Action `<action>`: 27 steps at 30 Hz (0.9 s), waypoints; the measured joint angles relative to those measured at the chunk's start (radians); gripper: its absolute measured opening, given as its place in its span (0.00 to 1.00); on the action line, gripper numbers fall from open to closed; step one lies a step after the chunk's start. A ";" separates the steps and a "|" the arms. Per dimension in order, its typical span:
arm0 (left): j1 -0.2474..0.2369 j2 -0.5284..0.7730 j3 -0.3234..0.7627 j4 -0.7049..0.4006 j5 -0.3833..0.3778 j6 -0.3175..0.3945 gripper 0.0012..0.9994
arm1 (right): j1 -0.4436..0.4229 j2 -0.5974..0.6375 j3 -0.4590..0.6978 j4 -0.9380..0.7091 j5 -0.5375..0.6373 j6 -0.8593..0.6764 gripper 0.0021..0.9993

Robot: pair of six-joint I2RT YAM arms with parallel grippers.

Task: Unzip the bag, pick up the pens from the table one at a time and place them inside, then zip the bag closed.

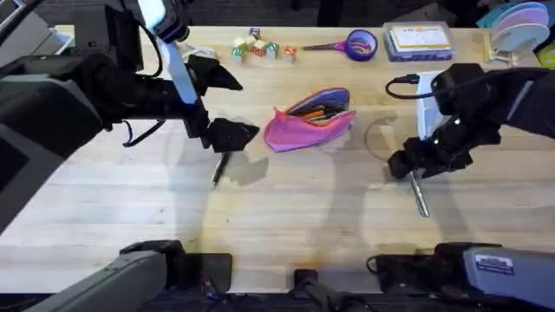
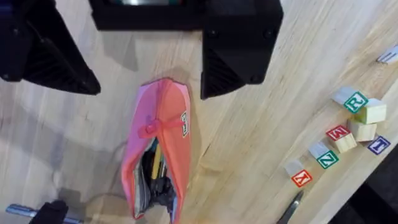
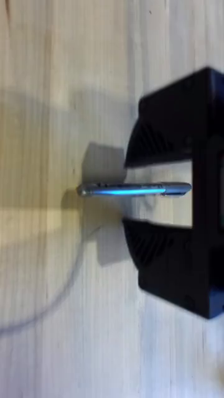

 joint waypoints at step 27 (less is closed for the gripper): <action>0.000 0.000 0.000 0.000 0.000 0.000 0.99 | 0.000 -0.011 0.050 -0.017 0.014 0.002 0.03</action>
